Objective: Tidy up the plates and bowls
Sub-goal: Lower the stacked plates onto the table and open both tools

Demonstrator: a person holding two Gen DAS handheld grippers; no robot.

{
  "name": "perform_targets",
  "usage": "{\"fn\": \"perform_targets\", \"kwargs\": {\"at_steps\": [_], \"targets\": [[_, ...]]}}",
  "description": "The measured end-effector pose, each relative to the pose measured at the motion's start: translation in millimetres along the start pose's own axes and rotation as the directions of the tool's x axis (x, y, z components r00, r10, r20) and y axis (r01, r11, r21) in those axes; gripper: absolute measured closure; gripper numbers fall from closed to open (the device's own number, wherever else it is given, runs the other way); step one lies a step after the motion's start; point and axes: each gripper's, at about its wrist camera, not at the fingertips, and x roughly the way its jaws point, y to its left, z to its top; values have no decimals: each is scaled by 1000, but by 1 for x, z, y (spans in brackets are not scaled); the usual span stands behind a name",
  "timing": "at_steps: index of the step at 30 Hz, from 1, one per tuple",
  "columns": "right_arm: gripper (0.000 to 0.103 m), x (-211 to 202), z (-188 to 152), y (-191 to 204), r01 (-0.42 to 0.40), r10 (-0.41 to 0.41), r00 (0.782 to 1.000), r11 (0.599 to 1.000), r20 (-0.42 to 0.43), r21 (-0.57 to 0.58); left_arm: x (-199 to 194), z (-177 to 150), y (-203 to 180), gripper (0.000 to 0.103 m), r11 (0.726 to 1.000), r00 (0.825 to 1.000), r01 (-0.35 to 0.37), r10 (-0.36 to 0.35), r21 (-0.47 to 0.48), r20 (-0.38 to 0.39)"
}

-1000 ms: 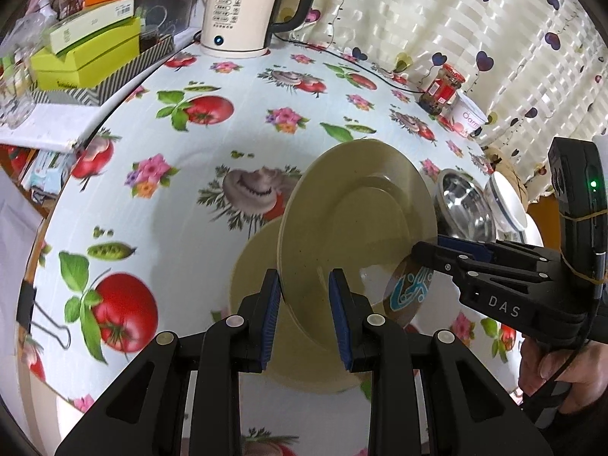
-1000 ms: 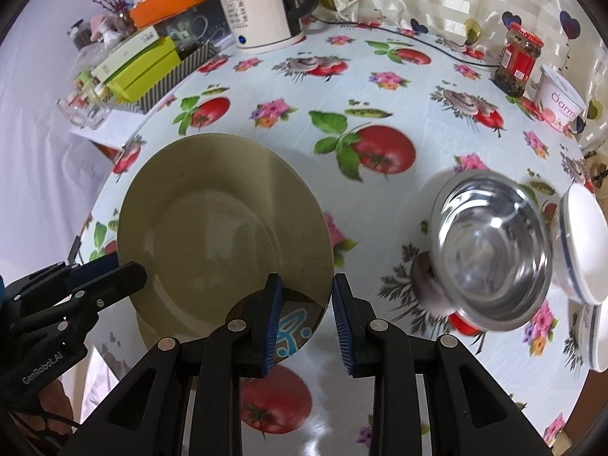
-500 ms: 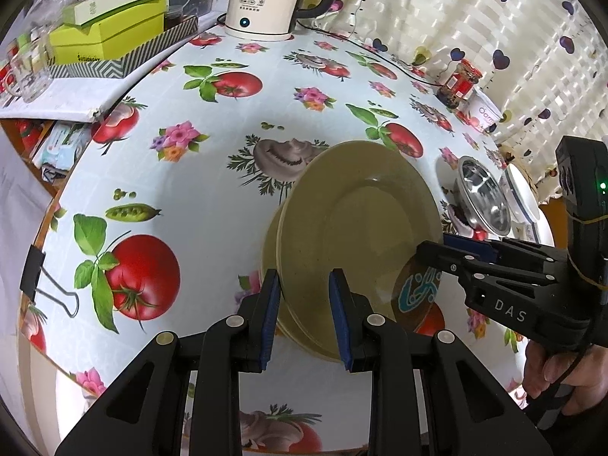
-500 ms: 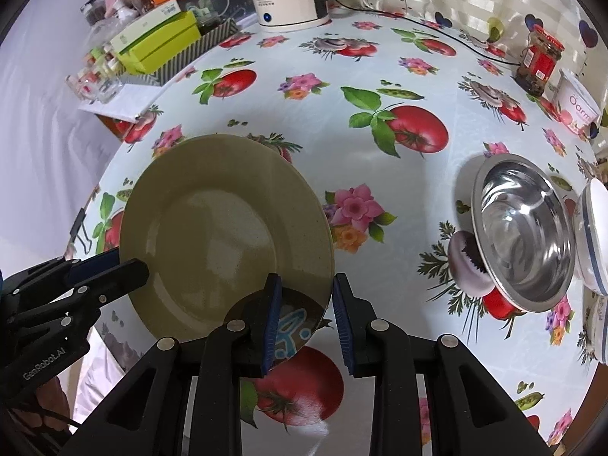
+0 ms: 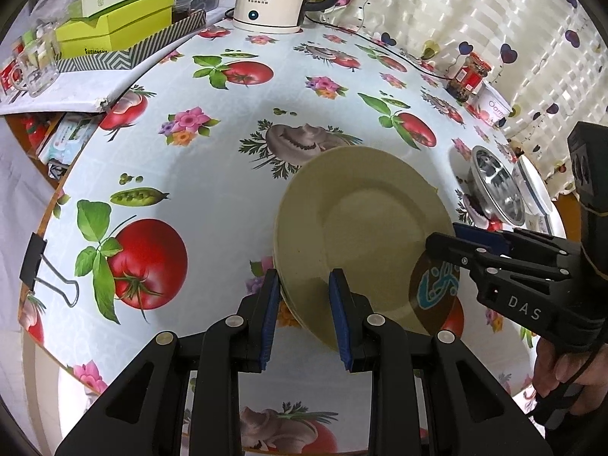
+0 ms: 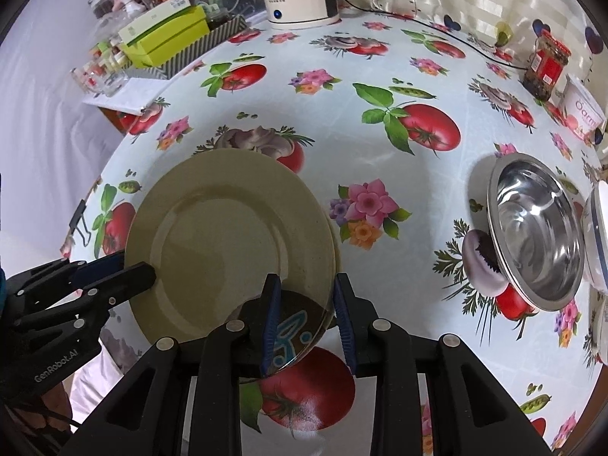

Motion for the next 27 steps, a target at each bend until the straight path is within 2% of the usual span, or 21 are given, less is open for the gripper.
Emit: {"fn": "perform_targets", "kwargs": {"at_steps": [12,21,27], "targets": [[74,-1,-4,4,29,-28,999,999,35,-30,4,-2,5,75,1000,1000,21,-20,-12,22],[72,-8,-14,6,87,-83,992,995,94,-44,6,-2,6,74,1000,999,22,-22,-12,35],[72,-6,-20,3,46,-44,994,999,101,-13,5,0,10,74,999,999,12,-10,-34,48]]}}
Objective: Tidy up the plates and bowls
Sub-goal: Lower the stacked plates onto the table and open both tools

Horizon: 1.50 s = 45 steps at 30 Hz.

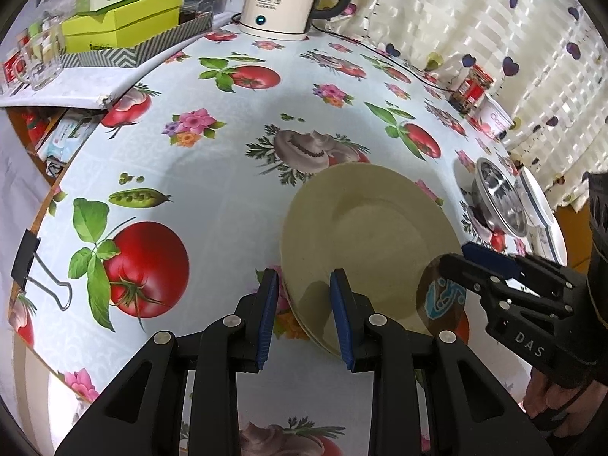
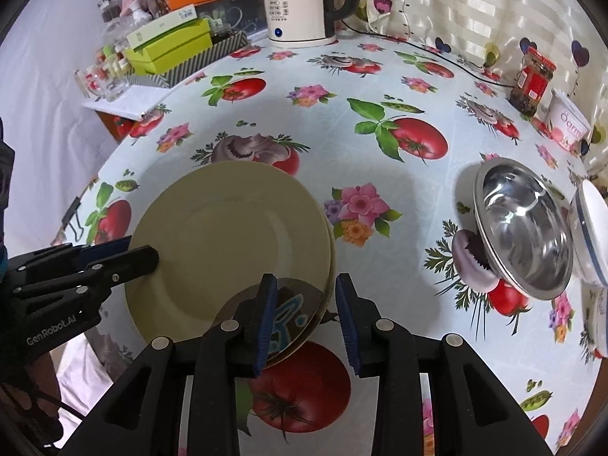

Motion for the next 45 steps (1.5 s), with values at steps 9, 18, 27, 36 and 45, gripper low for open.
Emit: {"fn": "perform_targets", "kwargs": {"at_steps": [9,18,27,36,45], "targets": [[76,-2,-6,0,-29,28,1000,999,14,19,0,-2,-5,74,1000,1000,9,-9,9,1],[81,-6,-9,-2,-29,28,999,999,27,23,-4,-3,-6,74,1000,1000,6,-6,18,15],[81,-6,-10,-2,-25,24,999,1000,25,16,-4,-4,-6,74,1000,1000,1,-2,21,14],[81,-16,-19,-8,-37,36,998,999,59,25,-15,-4,-4,74,1000,999,5,-6,10,50],[81,-40,-51,-41,9,-20,996,993,91,115,-26,-6,-32,74,995,994,78,-83,70,75]]}}
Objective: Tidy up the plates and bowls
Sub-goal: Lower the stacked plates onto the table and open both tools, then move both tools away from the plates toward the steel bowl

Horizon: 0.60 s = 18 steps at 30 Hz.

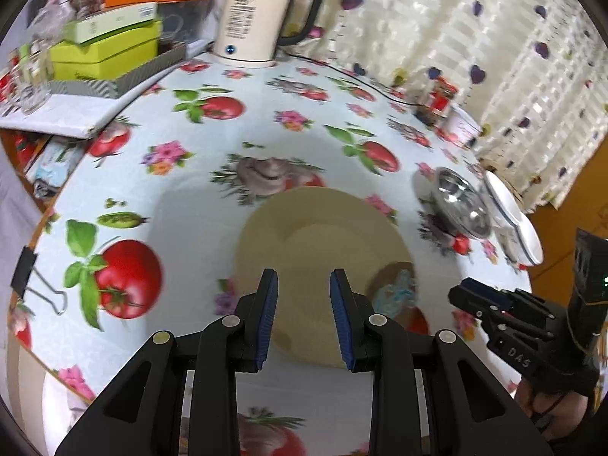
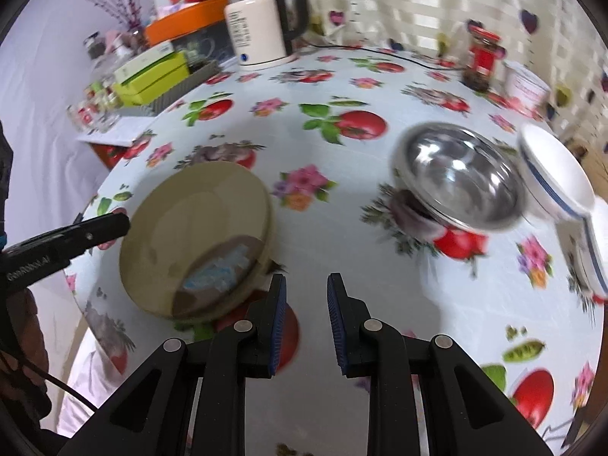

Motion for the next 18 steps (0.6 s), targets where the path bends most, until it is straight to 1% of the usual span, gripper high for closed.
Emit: {"fn": "perform_targets", "kwargs": {"at_steps": [3,6,8,11,12,18], "targets": [[81,-8,-10,-8,20,-21,1000,1000,10,18,3,-1,-18,74,999,1000,20,-19,48,-9],[81,-19,-18,-14,5,-6,999,1000,34,27,6,0,-34,74,995,999,46,-45,90,-18],[81,-25,-22,-16,22,-23,999,999,43,28,7,2,-43,74,992,998,60,-58,113,-19],[76,-32,-26,-24,33,-35,998,998,43,45,8,6,-57,74,985,997,75,-72,155,-25],[76,-34,-27,-27,40,-42,998,998,44,54,8,7,-62,74,982,996,84,-81,168,-23],[76,-49,-33,-37,75,-81,995,992,55,100,1,7,-80,74,972,993,117,-114,205,-26]]}}
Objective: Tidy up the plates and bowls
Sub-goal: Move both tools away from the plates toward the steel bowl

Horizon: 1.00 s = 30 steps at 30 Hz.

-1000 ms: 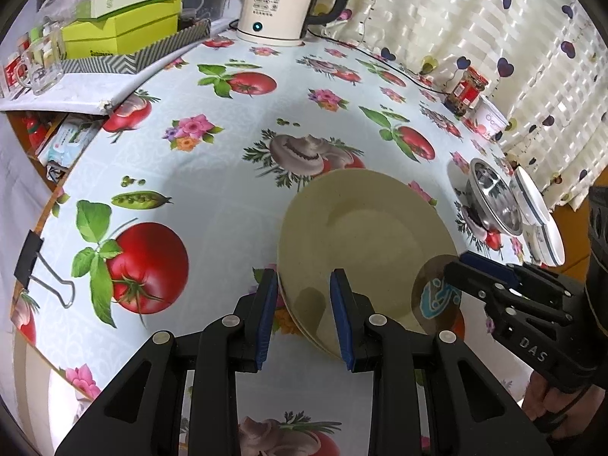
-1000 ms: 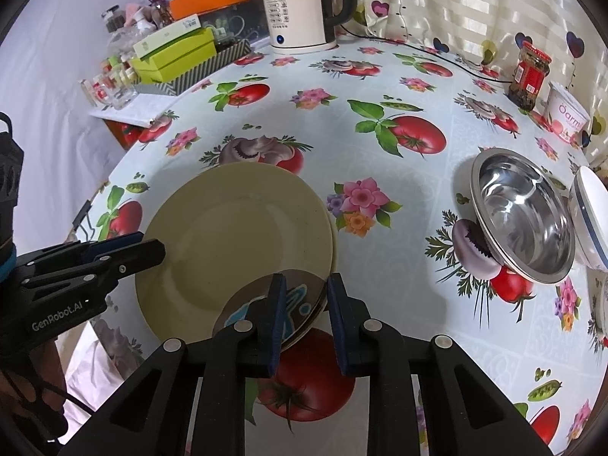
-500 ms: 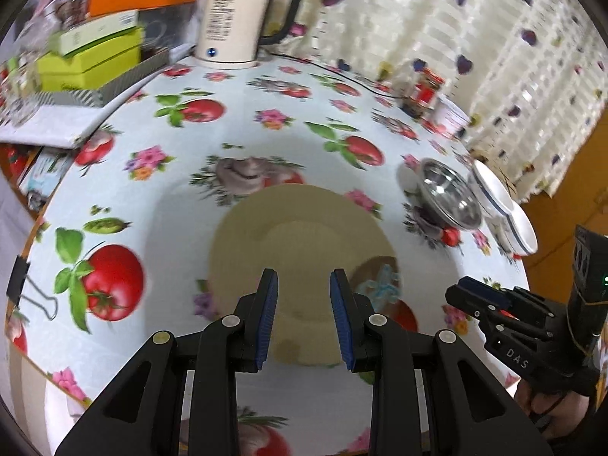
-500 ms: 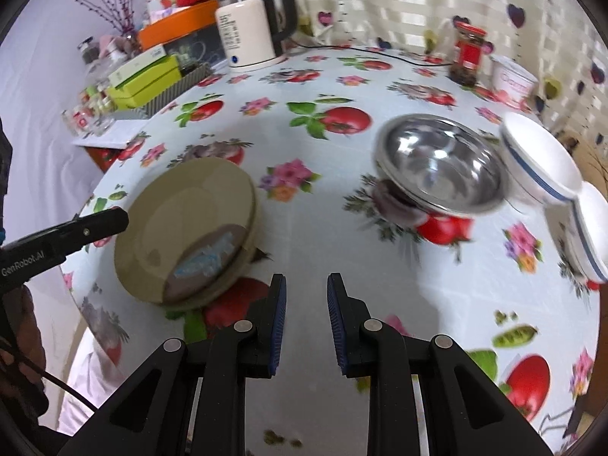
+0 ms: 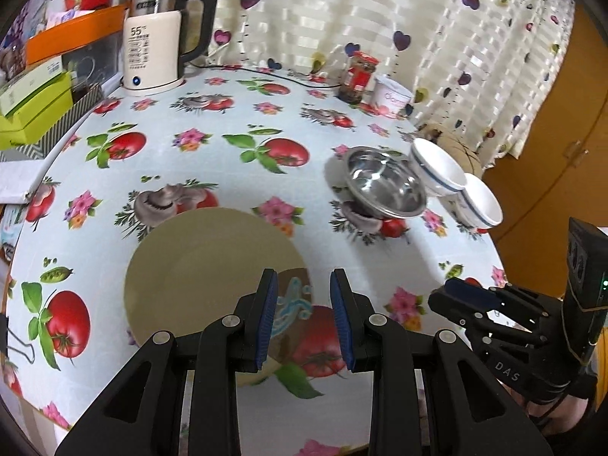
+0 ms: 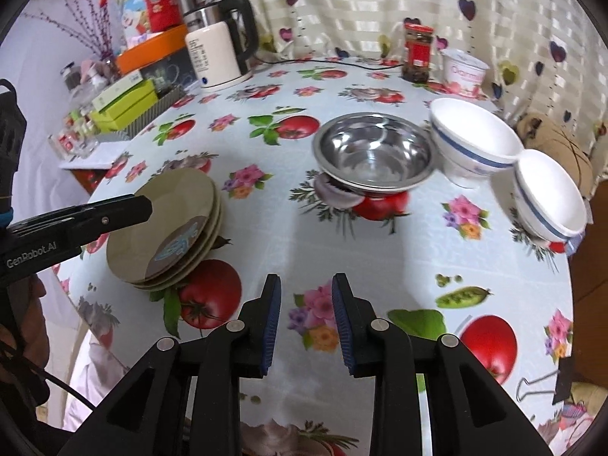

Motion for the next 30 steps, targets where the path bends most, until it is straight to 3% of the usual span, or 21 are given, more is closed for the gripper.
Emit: {"fn": "perform_targets", "kwargs": {"at_steps": [11,23,30], "targets": [[76,-28,-10,1,16,-16,999,1000,47,14,-14,-14,-22,74,1000,1000,27,-27,4,14],[75,-28,-7,-5,34,-36,999,999,37,34,6,-11,-24,74,999,998,52,-52,9,-21],[61,-14,8,-19,53,-54,998,997,20,56,33,18,-28,74,999,998,49,-48,24,-41]]}}
